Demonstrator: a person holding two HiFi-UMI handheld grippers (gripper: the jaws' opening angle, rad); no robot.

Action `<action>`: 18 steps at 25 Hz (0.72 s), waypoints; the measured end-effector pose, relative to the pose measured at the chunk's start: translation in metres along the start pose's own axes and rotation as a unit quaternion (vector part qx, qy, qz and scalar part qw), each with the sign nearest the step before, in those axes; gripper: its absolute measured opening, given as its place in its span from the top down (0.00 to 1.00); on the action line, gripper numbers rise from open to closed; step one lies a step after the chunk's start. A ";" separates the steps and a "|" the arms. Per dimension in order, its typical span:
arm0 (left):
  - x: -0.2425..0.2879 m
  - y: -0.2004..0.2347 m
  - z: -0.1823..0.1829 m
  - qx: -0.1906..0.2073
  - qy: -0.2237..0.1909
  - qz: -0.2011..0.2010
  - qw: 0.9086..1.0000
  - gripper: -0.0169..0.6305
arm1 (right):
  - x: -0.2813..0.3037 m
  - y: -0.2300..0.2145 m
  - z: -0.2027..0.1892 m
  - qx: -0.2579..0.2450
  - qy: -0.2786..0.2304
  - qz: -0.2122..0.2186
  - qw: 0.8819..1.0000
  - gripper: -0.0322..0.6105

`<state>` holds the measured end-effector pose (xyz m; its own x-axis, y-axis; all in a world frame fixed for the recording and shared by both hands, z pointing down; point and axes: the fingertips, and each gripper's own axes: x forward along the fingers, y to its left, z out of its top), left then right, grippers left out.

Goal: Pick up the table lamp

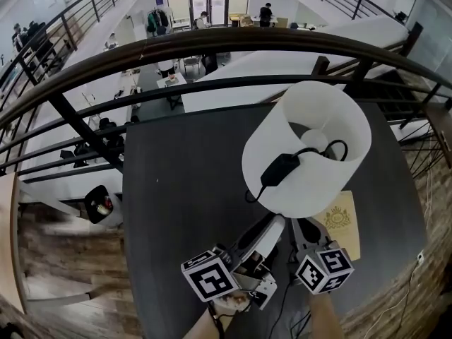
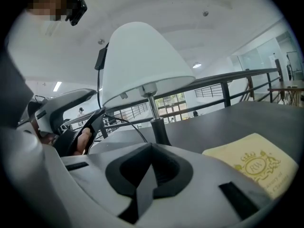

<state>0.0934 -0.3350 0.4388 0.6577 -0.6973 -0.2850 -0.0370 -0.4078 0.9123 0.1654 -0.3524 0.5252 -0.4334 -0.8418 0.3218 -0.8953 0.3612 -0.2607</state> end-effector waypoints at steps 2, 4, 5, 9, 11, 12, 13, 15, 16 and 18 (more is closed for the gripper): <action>0.002 0.001 0.000 -0.009 -0.007 -0.007 1.000 0.74 | 0.003 0.000 -0.003 -0.001 0.002 0.005 1.000 0.95; 0.003 0.002 0.001 -0.019 -0.017 -0.012 1.000 0.73 | 0.006 0.001 -0.004 -0.001 0.004 0.009 1.000 0.95; 0.004 0.002 0.002 -0.022 -0.020 -0.015 0.999 0.72 | 0.007 0.001 -0.004 -0.002 0.005 0.012 1.000 0.95; 0.010 0.001 0.004 -0.024 -0.028 -0.022 0.999 0.70 | 0.010 0.002 -0.005 -0.002 0.006 0.017 1.000 0.95; 0.012 0.000 0.005 -0.025 -0.030 -0.027 0.999 0.70 | 0.010 0.001 -0.005 -0.001 0.005 0.017 1.000 0.95; 0.013 -0.001 0.006 -0.027 -0.032 -0.030 0.999 0.70 | 0.011 0.001 -0.005 -0.001 0.005 0.017 1.000 0.95; 0.014 -0.001 0.006 -0.029 -0.034 -0.033 0.998 0.70 | 0.011 0.001 -0.005 0.000 0.004 0.018 1.000 0.95; 0.014 -0.001 0.005 -0.030 -0.039 -0.038 0.998 0.69 | 0.012 0.001 -0.006 0.000 0.003 0.020 1.000 0.95; 0.012 0.000 0.005 -0.031 -0.040 -0.040 0.998 0.69 | 0.012 0.002 -0.007 0.000 0.002 0.021 1.000 0.95; 0.011 0.000 0.003 -0.033 -0.043 -0.044 0.998 0.69 | 0.012 0.003 -0.009 -0.001 0.002 0.022 1.000 0.95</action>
<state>0.0981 -0.3446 0.4351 0.5889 -0.7093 -0.3873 0.0703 -0.4325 0.8989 0.1567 -0.3578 0.5368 -0.4725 -0.8237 0.3135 -0.8756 0.3982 -0.2734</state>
